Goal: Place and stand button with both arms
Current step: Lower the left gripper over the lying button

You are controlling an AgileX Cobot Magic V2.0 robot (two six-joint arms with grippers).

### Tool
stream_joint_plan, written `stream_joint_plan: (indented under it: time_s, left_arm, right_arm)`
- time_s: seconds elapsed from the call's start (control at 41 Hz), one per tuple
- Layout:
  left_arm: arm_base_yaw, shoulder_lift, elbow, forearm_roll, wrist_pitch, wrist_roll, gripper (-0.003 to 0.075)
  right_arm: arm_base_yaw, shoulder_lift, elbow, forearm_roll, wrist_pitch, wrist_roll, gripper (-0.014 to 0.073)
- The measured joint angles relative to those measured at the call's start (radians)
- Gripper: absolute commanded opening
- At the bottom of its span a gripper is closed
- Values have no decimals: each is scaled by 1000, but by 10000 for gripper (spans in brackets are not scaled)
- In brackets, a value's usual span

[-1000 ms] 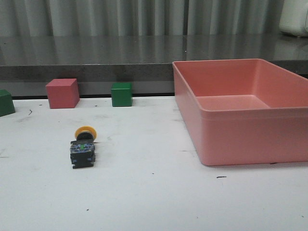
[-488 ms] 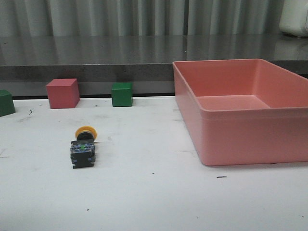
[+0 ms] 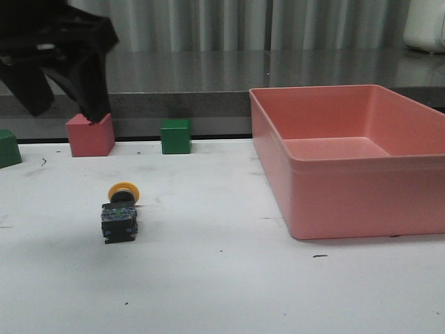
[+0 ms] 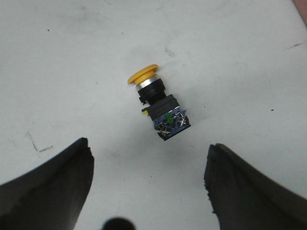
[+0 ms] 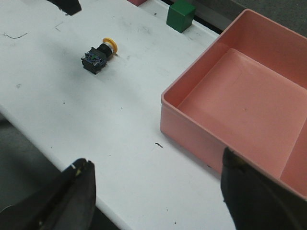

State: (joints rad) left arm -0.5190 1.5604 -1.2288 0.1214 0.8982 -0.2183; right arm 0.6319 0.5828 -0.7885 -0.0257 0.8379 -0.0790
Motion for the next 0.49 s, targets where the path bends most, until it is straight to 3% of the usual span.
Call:
stream_joint_plan:
  time_s: [0.488]
  left_arm:
    - [-7,303,-194,24,43,-303,484]
  right_arm:
    - [0,0,0,0,0,0,562]
